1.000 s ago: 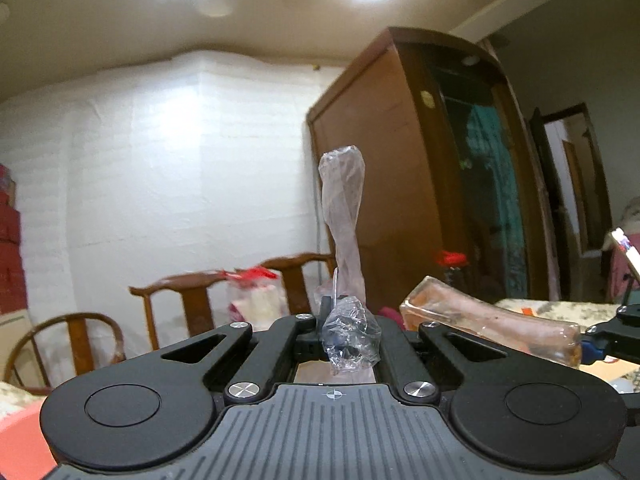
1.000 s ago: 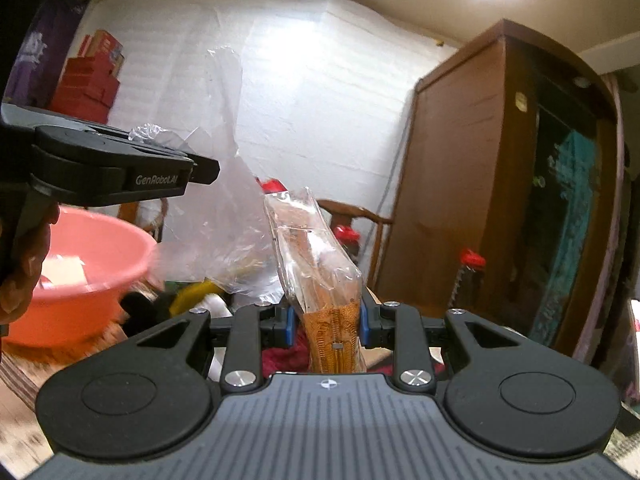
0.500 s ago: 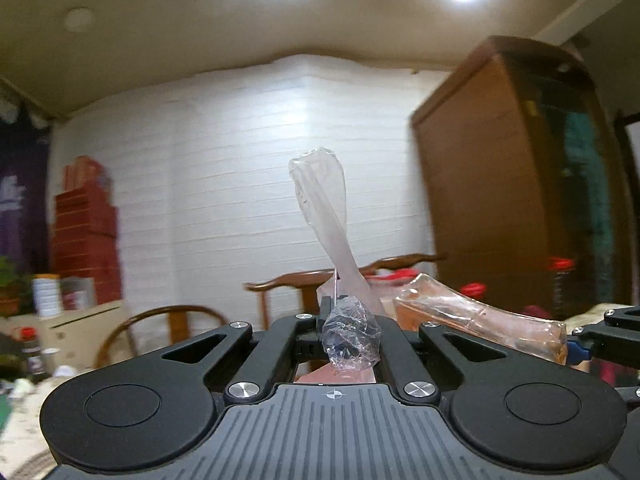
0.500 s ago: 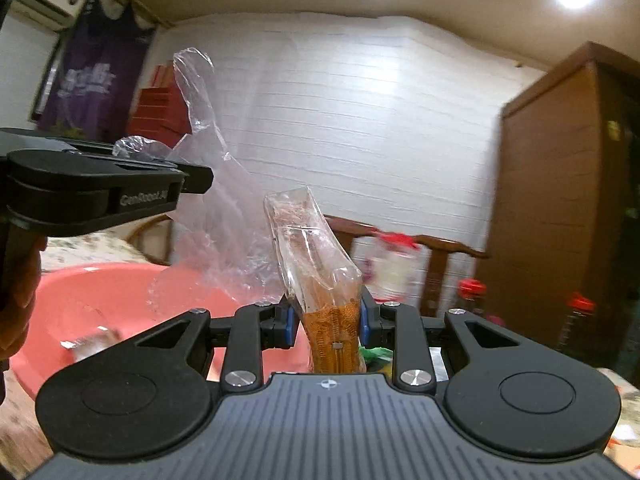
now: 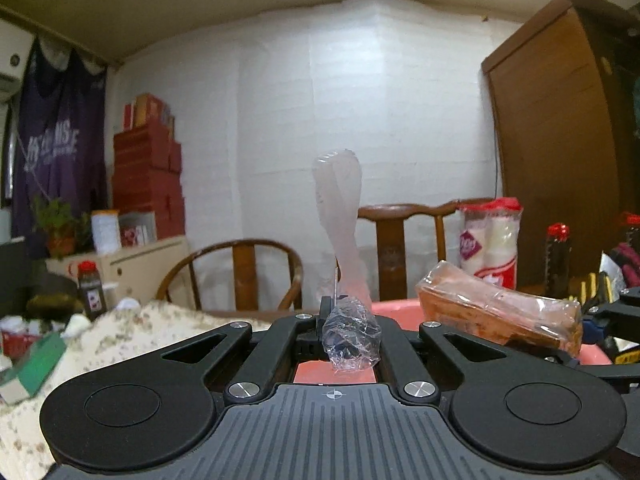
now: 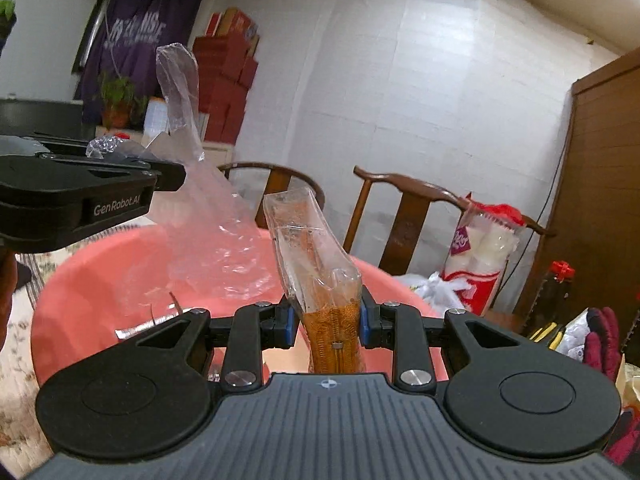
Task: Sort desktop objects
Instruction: 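Carry the brown package and clear bag over the pink basin and open both grippers, then move both grippers back from the basin to the cluttered table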
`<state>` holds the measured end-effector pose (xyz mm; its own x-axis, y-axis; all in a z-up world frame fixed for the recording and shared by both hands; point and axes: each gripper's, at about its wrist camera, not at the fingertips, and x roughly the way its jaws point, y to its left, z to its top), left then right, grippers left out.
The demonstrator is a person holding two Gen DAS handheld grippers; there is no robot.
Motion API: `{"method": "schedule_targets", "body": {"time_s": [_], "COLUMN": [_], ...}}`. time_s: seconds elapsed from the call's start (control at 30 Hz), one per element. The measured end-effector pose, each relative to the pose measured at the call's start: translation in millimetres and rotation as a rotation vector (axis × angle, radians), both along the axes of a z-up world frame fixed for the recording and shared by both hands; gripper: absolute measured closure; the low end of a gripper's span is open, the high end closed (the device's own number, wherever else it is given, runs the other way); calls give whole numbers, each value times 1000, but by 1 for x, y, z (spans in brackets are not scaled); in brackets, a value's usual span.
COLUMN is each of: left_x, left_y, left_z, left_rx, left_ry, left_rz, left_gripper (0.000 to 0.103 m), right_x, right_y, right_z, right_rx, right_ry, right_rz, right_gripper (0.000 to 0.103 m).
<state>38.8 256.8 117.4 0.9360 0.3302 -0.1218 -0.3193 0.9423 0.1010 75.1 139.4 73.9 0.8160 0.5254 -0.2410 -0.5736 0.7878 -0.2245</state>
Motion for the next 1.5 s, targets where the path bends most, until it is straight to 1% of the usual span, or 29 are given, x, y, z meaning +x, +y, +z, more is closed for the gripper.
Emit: {"method": "schedule_targets", "body": {"time_s": [0.23, 0.27, 0.33, 0.37, 0.4, 0.43, 0.47, 0.53, 0.6, 0.73, 0.9, 1.0, 1.1, 1.2, 1.3, 1.37, 1.5], "left_x": [-2, 0, 0, 1, 1, 0, -1, -7, -9, -23, -46, -59, -70, -74, -73, -68, -48], "left_y": [7, 6, 7, 7, 6, 6, 5, 1, -1, -2, -9, -20, -38, -63, -96, -121, -172], "left_z": [-13, -14, -18, -20, -22, -23, -24, -26, -24, -18, -8, -2, 3, 7, 7, 4, -10], "left_rx": [-29, -32, -35, -33, -32, -36, -37, -9, 2, -33, -70, -81, -82, -76, -69, -67, -41], "left_ry": [38, 44, 59, 70, 82, 92, 92, 68, 80, 45, -15, -48, -85, -105, -116, -109, -73], "left_rz": [6, 10, 15, 13, 11, 7, 18, 49, 51, 66, 92, 86, 52, -3, -82, -145, -248], "left_gripper": [103, 92, 84, 74, 46, 28, 0, 0, 0, 0, 0, 0, 0, 0, 0, 0, 0], "right_x": [4, 4, 5, 7, 9, 8, 5, -3, -7, -17, -28, -38, -50, -62, -70, -73, -79], "right_y": [15, 17, 18, 19, 20, 20, 19, 18, 18, 13, -12, -36, -66, -98, -129, -150, -193], "right_z": [-10, -11, -13, -14, -16, -18, -19, -19, -19, -16, -10, -6, -3, -6, -13, -21, -40], "right_rx": [-40, -48, -63, -71, -80, -82, -73, -76, -96, -90, -14, 65, 141, 158, 139, 119, 72], "right_ry": [67, 76, 102, 119, 136, 141, 122, 67, 61, 17, 1, -6, -19, -55, -87, -100, -85], "right_rz": [-36, -42, -56, -59, -60, -66, -80, -104, -94, -117, -157, -199, -255, -323, -403, -459, -554], "right_gripper": [71, 71, 70, 56, 41, 11, 2, 2, 2, 2, 2, 2, 2, 2, 2, 2, 2]}}
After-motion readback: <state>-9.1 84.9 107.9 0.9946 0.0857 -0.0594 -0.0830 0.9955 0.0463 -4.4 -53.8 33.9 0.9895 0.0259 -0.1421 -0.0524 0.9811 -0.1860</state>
